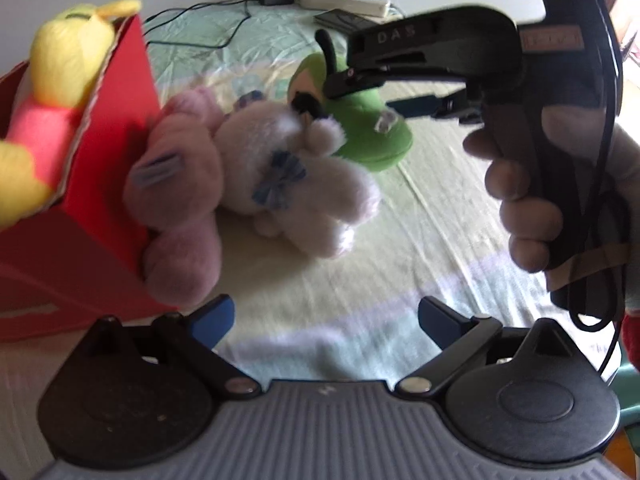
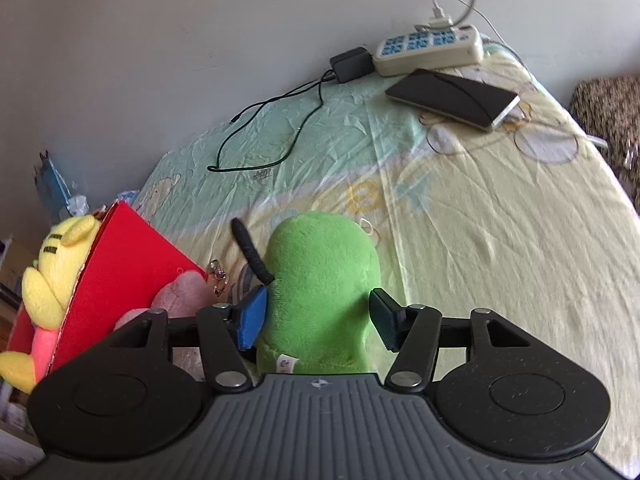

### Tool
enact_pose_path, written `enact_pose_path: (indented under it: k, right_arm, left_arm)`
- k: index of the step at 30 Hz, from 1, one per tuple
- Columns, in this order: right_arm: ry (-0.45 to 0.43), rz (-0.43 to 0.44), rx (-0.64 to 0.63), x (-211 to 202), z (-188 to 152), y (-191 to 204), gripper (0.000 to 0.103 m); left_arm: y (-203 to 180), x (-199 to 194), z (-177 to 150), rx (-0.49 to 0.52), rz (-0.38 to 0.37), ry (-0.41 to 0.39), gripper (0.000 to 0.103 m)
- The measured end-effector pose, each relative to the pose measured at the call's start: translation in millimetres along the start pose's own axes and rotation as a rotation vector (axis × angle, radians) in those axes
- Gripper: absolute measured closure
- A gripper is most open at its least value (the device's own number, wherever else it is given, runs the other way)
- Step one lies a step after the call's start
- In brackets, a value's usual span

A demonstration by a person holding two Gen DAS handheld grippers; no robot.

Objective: Organize objects
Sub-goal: 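Grasp the green bean-shaped plush with the right gripper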

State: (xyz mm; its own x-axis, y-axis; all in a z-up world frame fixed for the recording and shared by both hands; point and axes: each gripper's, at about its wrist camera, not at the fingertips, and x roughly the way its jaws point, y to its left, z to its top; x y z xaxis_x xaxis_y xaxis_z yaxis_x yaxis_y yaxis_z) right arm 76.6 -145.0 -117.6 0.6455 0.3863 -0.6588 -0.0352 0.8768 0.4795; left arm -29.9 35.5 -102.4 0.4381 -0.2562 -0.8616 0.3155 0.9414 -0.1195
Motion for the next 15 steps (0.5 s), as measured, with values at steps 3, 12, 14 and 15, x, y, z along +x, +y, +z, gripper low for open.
enact_pose_path:
  k: [3,12,14,15]
  right_arm:
    - [-0.015,0.006,0.079,-10.3,-2.5,-18.6,0.043]
    - [-0.027,-0.044,0.214,-30.9,-3.9,-65.9,0.043]
    - [-0.025,-0.060,0.225,-33.9,-3.9,-72.1,0.043]
    - [-0.026,-0.057,0.231,-35.2,-3.7,-75.0,0.043]
  left_arm:
    - [-6.0,-1.0,3.9,0.031,-0.015,-0.013,0.005]
    - [-33.3,-3.2,33.1,0.131,-0.074,-0.089,0.005]
    - [-39.4,0.5,43.7,0.142,-0.074,-0.103,0.005]
    - [-40.7,2.7,48.7,0.142,-0.076,-0.105,0.005]
